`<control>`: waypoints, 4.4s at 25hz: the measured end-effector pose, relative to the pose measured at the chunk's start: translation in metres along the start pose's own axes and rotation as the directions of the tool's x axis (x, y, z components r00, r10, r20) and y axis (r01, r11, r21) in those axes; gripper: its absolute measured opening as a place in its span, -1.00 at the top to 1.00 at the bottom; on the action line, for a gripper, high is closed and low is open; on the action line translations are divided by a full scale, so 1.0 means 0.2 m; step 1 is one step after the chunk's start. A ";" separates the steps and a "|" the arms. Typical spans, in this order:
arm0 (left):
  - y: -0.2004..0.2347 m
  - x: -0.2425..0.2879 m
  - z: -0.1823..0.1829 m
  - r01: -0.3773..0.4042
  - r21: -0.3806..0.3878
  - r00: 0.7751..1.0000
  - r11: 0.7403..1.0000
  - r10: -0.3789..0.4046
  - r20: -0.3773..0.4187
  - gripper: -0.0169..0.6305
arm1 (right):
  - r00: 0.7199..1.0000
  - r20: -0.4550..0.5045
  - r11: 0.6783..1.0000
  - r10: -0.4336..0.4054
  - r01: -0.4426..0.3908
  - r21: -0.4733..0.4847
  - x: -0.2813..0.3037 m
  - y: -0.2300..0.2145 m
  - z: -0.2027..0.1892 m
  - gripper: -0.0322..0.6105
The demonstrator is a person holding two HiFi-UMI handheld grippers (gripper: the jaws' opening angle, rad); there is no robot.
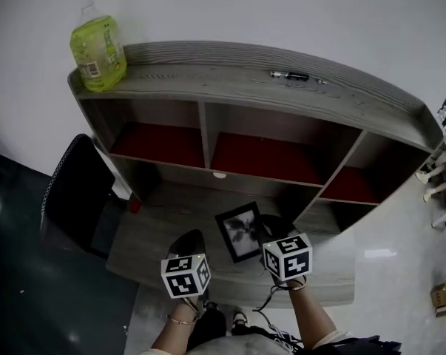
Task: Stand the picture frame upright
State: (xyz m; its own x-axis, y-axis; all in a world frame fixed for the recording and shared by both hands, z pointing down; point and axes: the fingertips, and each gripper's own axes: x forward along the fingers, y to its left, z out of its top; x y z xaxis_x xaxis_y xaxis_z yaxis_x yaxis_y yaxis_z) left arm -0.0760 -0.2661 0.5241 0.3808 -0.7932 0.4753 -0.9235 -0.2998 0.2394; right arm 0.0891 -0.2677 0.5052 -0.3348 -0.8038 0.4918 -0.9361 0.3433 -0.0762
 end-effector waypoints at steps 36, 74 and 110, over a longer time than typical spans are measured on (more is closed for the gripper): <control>-0.32 -0.31 1.16 0.133 0.172 0.910 0.976 -0.189 0.370 0.91 | 0.914 0.373 0.984 -0.161 0.179 -0.015 -0.64 -0.08 1.03 0.64; -0.71 -0.52 2.09 0.147 0.328 0.809 0.933 -0.304 0.502 0.91 | 0.694 0.677 0.961 -0.244 0.269 0.071 -1.01 -0.24 1.96 0.64; -0.63 -0.17 2.35 0.195 0.325 0.834 0.925 -0.331 0.442 0.91 | 0.704 0.599 0.922 -0.383 0.330 0.203 -0.66 -0.60 2.11 0.64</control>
State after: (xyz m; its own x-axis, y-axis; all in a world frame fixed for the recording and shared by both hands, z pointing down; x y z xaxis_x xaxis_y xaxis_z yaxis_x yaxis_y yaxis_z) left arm 0.0050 -0.4508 0.0794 0.6025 -0.7961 -0.0572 -0.7954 -0.6048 0.0390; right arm 0.1995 -0.4085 0.0837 0.0588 -0.9878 -0.1440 -0.9954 -0.0470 -0.0837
